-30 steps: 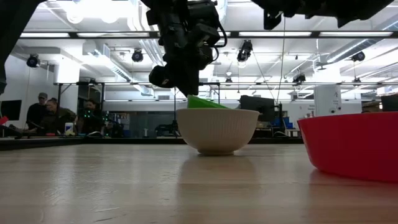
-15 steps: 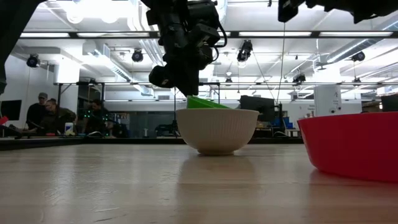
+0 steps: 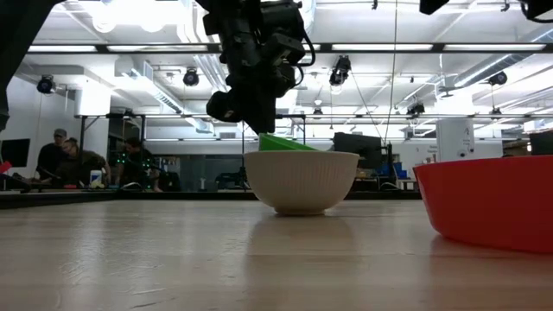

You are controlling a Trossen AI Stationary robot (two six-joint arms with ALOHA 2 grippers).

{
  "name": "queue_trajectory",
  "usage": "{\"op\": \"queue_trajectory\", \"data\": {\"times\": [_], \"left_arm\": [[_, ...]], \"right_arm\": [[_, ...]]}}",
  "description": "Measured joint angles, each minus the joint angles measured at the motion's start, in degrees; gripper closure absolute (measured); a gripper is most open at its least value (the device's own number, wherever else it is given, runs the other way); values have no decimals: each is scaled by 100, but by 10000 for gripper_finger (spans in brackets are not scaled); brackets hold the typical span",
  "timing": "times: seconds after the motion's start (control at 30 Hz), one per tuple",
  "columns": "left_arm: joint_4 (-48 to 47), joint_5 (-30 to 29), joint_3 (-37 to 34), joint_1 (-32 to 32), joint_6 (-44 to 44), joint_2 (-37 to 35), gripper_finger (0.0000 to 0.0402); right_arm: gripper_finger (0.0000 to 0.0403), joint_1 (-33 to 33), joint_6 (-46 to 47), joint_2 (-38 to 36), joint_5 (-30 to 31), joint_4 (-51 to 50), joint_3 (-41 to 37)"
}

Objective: Nest bowls inside each other
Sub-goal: Stack the green bowl on the green bowl

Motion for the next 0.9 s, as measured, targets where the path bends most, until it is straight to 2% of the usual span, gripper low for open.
{"op": "queue_trajectory", "data": {"times": [0.7, 0.9], "left_arm": [[4, 2, -2, 0, -11, 2, 319], [4, 2, -2, 0, -17, 4, 319]], "right_arm": [[394, 0, 243, -1575, 7, -144, -185], [394, 0, 519, -1944, 11, -706, -200]]}}
